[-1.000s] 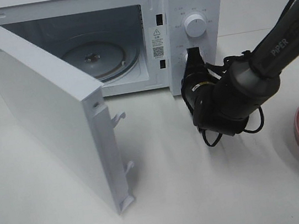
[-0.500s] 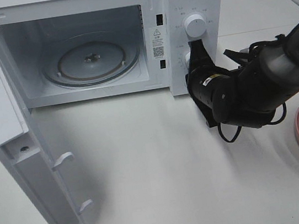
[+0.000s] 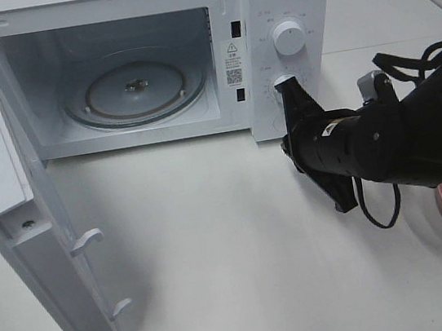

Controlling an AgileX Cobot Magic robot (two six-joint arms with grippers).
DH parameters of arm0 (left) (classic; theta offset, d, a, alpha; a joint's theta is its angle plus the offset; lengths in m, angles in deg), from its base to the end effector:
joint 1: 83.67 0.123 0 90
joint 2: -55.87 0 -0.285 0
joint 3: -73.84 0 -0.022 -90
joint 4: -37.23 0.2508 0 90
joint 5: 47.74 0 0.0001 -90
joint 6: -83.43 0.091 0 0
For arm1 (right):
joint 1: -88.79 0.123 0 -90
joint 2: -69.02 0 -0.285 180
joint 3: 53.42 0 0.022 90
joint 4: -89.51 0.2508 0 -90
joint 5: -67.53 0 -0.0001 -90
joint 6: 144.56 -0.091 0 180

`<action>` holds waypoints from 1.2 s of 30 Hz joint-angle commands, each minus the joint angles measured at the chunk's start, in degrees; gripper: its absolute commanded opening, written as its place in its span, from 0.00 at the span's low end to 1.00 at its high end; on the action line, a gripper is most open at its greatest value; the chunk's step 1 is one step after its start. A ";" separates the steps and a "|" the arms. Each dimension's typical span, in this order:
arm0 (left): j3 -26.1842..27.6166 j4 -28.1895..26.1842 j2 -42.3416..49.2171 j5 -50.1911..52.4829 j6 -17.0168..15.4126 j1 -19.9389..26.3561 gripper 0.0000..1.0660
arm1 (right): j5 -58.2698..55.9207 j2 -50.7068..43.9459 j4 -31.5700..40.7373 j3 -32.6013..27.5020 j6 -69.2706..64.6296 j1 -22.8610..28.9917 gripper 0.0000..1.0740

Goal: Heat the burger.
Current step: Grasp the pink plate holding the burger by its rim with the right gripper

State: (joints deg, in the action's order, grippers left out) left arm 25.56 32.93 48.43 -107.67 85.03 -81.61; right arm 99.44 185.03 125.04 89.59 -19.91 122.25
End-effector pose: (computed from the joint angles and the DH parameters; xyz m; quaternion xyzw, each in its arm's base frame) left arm -0.0057 -0.0061 0.2800 -0.0020 0.8458 -0.0205 0.5331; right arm 0.2893 0.1578 0.1145 0.4567 0.7563 0.3183 0.3437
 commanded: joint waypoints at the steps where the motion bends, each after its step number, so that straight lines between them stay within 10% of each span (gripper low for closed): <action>1: -0.11 -0.23 1.15 0.57 -0.40 -0.34 0.92 | -6.19 -3.04 -1.03 -0.34 10.03 -0.06 0.03; 18: -0.11 -0.23 1.15 0.57 -0.40 -0.34 0.92 | -37.99 -14.84 -1.83 -0.23 65.32 -0.23 0.08; 36: -0.11 -0.17 1.15 0.57 -0.46 -0.34 0.92 | -70.07 -22.46 -34.15 5.44 46.98 -0.23 0.12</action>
State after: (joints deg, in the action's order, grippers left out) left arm 25.56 32.93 48.43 -107.67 85.03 -81.61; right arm 31.77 163.15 92.66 94.57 28.68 122.25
